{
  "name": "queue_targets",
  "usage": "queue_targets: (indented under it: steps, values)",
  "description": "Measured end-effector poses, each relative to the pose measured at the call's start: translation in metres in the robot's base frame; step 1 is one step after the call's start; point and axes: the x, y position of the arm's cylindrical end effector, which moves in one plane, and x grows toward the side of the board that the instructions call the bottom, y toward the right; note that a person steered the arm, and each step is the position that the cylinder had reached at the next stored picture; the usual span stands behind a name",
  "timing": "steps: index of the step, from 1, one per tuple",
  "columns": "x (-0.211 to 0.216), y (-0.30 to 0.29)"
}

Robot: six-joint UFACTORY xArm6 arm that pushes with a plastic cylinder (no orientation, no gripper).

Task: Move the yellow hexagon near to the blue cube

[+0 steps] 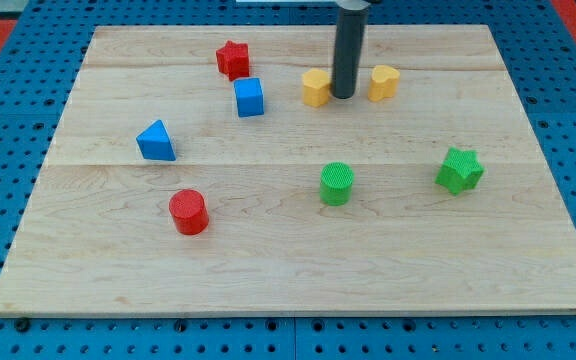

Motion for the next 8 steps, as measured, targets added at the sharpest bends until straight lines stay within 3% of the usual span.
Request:
queue_targets:
  steps: [2,3,6,7,8]
  values:
    - [-0.006,0.017]
    - [-0.038,0.025]
    - [-0.004,-0.022]
    - [-0.019,-0.012]
    - [-0.076,-0.007]
